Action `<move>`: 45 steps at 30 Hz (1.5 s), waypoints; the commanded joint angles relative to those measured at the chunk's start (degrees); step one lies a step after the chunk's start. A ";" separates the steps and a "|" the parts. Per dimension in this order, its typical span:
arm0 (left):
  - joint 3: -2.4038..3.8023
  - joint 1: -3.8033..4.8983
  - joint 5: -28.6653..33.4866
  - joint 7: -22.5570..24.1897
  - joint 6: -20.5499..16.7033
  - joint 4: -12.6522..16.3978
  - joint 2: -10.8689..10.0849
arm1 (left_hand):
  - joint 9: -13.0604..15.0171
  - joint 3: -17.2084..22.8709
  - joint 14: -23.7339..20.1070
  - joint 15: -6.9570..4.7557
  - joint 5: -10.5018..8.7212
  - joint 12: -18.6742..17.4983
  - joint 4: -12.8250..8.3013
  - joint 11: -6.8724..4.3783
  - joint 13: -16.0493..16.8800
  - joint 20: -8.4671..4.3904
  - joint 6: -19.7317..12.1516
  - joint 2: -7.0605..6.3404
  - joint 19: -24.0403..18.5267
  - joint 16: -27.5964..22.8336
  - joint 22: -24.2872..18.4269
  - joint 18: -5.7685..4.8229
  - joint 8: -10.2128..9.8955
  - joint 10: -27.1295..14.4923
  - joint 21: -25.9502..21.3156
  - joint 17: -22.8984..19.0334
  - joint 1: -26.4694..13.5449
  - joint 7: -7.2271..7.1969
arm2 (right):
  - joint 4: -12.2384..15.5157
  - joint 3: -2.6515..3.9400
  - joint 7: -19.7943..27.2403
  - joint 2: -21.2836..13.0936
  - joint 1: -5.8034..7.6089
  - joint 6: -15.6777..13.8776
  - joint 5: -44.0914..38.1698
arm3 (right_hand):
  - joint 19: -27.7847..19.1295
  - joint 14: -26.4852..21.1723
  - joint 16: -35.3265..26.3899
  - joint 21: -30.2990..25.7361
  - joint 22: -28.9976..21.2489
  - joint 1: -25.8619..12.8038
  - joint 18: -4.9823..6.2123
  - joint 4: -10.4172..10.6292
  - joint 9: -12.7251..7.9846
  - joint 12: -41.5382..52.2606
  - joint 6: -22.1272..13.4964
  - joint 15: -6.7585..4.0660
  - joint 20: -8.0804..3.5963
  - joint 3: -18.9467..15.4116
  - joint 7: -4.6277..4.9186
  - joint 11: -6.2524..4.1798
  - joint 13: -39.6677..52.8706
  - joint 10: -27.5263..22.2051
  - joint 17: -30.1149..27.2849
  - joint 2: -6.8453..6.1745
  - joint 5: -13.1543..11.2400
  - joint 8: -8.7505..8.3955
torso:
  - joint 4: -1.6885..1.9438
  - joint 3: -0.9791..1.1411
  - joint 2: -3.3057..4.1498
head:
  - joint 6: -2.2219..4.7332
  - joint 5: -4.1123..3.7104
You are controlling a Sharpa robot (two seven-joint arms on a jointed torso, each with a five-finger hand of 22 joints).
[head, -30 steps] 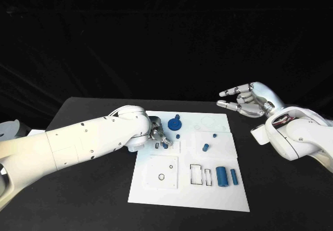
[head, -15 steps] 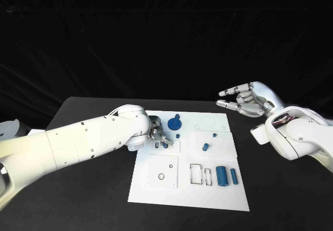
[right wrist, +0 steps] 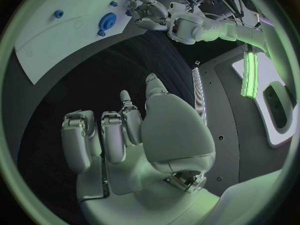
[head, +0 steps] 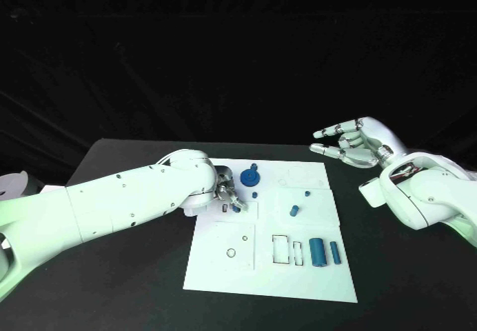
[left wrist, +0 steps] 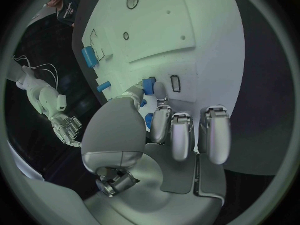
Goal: Assemble the parts on the task board
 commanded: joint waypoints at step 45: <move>-1.29 -1.05 -1.18 -1.88 7.27 -2.68 2.10 | -0.19 -0.15 5.92 0.27 -8.03 -0.38 0.65 0.19 0.34 0.25 -0.32 1.25 3.89 0.18 11.35 -0.74 -0.24 0.63 -0.30 15.07 0.68 0.16 | 0.51 0.01 0.38 -0.15 -0.01 0.92 -0.28 | 4.20 5.12 -0.33 -0.35 11.78 -0.62 0.47 0.11 0.09 -0.39 -0.08 0.14 0.26 -0.64 -0.28 0.19 7.47 0.15 10.93 0.03 0.29 0.04 | 0.01 0.02 0.03 | -0.08 -0.12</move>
